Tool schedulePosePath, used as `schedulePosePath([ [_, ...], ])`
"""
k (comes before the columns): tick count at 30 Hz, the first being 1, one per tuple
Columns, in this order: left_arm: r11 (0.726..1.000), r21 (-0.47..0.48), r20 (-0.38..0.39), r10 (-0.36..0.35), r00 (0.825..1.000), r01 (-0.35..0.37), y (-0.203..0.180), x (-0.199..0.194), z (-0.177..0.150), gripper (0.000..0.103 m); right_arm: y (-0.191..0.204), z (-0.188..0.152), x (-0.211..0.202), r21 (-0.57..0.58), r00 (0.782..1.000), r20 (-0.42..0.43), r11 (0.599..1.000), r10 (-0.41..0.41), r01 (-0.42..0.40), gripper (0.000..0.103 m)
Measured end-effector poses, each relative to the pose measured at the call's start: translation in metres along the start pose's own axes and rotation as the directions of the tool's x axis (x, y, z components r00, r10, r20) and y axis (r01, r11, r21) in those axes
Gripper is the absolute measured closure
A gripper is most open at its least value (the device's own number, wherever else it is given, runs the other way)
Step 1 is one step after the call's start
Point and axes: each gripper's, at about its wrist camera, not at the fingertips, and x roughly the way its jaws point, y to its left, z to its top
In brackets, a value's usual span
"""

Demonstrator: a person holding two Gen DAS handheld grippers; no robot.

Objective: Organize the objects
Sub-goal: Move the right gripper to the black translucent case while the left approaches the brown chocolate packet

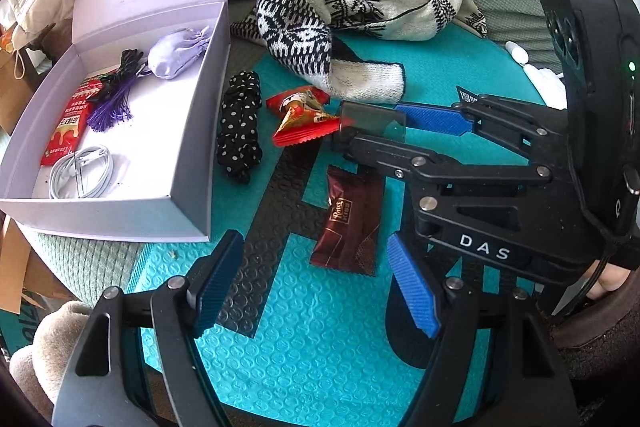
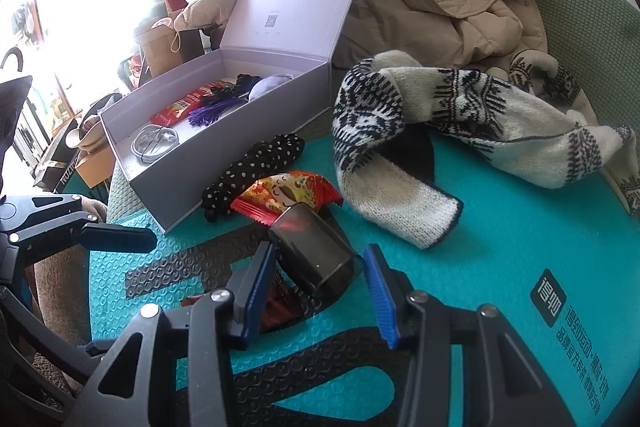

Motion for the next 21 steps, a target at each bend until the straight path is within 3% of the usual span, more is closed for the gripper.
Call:
schedulePosePath([
  [13,0.998,0.048,-0.02,-0.029,0.999,0.03,-0.017,0.03,0.005,0.03,-0.025,-0.024,-0.029,0.124,0.998,-0.034,0.991,-0.051,0.055,0.058],
  [21,0.991,0.13,0.009,0.022,1.0,-0.023,-0.031,0.04,0.008,0.033,-0.032,-0.048,-0.052,0.169,0.994,-0.069,0.981,-0.085,0.095,0.058],
])
